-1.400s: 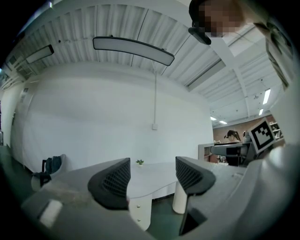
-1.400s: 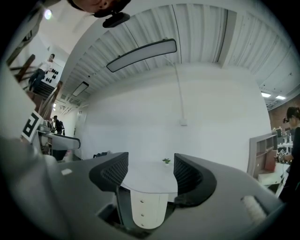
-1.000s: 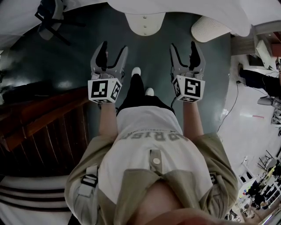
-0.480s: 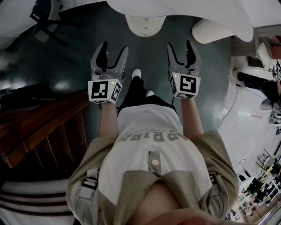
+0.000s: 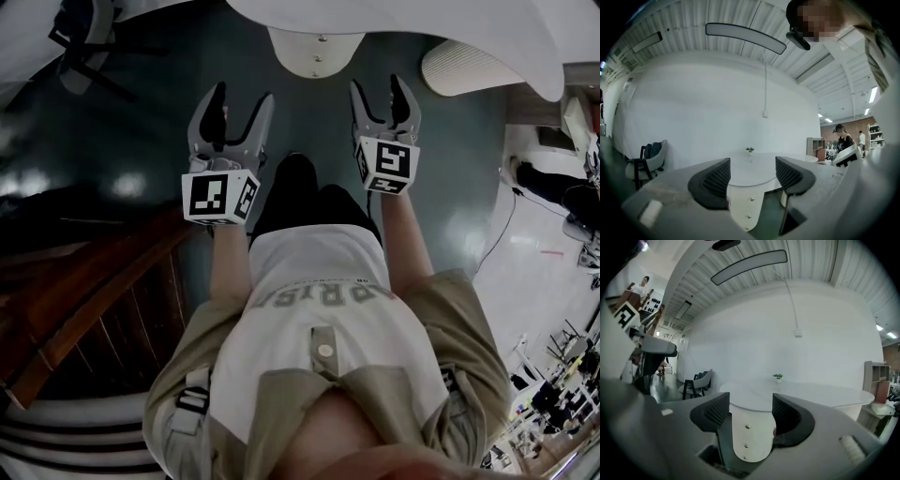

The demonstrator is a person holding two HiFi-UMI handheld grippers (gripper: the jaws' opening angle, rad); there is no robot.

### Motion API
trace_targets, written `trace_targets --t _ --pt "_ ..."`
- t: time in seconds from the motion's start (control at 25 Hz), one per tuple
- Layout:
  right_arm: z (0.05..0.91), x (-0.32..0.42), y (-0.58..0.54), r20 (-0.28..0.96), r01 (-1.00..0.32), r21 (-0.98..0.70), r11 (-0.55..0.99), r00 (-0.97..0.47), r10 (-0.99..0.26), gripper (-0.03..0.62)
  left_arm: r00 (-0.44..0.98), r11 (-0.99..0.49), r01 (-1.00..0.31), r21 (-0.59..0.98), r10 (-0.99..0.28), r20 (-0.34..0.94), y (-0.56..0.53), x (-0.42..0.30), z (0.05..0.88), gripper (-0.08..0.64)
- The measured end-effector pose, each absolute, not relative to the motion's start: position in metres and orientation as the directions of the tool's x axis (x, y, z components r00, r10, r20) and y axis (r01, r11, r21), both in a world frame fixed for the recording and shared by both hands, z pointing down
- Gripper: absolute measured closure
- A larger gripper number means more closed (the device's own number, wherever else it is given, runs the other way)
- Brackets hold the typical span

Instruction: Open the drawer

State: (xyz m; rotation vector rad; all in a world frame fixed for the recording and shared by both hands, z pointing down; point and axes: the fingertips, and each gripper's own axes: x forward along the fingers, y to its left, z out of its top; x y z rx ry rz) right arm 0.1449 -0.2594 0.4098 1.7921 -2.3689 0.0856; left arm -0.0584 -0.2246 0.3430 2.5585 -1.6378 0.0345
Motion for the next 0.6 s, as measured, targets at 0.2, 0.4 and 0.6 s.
trace_targets --t 0.2,0.4,0.6 --pt "0.475 0.137 -0.286 0.177 -0.962 0.054 0.267 -0.254 -0.951 0.308 0.415 -0.408 -0.908 0.094 -0.907 0.074 -0.24 -0.061 0.395 0.252" --pt "0.549 0.12 -0.327 0.191 -0.96 0.054 0.275 -0.261 -0.946 0.313 0.418 -0.411 -0.907 0.095 -0.906 0.069 -0.258 -0.061 0.455 0.252" --pt "0.614 0.099 -0.379 0.213 -0.957 0.059 0.286 -0.267 -0.94 0.321 0.422 -0.415 -0.905 0.091 -0.903 0.081 -0.274 -0.063 0.514 0.252"
